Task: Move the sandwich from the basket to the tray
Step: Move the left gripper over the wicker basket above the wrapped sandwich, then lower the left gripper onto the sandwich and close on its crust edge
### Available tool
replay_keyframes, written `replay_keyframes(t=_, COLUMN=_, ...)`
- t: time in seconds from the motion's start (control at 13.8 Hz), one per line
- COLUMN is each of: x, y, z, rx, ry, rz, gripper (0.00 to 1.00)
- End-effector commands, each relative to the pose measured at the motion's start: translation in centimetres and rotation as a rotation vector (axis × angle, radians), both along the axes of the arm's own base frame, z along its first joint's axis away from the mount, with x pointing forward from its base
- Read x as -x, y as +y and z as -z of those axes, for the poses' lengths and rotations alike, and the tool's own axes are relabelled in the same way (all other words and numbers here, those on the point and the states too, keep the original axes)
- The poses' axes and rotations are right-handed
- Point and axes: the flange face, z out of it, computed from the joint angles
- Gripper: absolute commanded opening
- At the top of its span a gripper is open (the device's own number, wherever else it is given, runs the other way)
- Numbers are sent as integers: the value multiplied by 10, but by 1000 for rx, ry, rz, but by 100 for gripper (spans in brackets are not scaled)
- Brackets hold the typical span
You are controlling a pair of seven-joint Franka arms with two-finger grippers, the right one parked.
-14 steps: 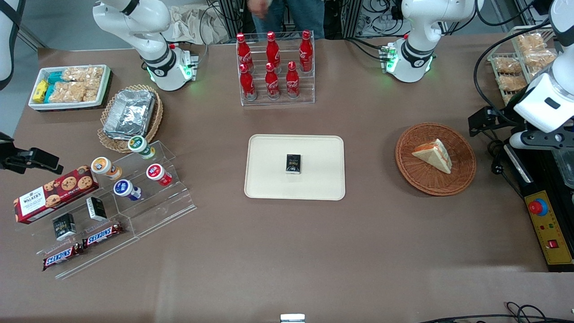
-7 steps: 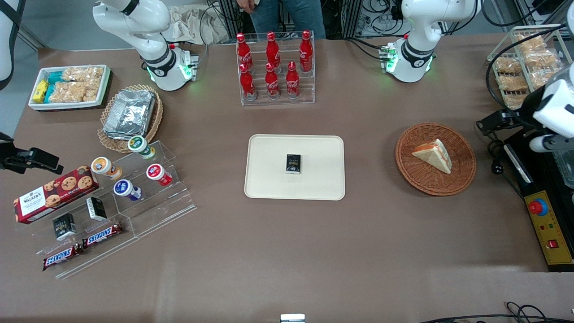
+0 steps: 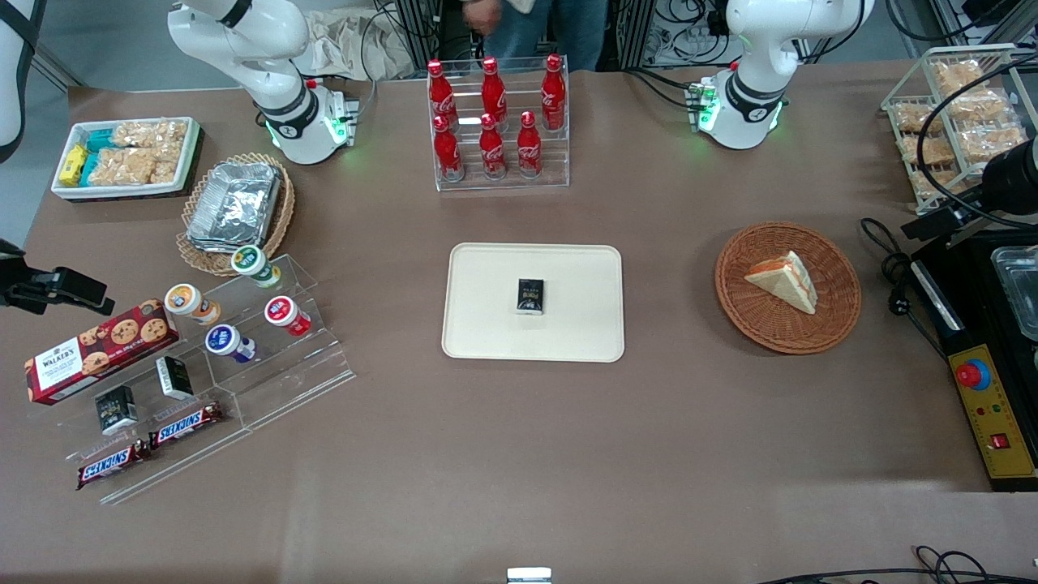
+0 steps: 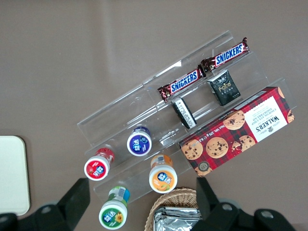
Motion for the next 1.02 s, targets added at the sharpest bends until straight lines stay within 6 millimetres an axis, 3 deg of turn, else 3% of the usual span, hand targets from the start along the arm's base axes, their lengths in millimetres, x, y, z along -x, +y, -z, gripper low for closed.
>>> replay_keyframes(t=0.0, x=54, y=2, z=24, rx=-7, ry=-55, rz=-118, gripper=100)
replay_keyframes(t=0.15, x=92, y=-1, z=48, rx=-50, ry=-108, rz=-192, gripper=100)
replay_keyframes(t=0.22, x=100, y=-4, z=57, rx=-68, ry=-108, rz=-227, gripper=100)
replay_keyframes(t=0.51, x=88, y=-32, z=77, rx=-126, ry=-90, rz=-300, gripper=100)
replay_keyframes(t=0.73, x=65, y=-48, z=126, rx=-153, ry=-47, rz=-358, gripper=100)
replay_keyframes(t=0.94, x=69, y=-60, z=181, rx=-185, ry=-60, rz=-359, gripper=100)
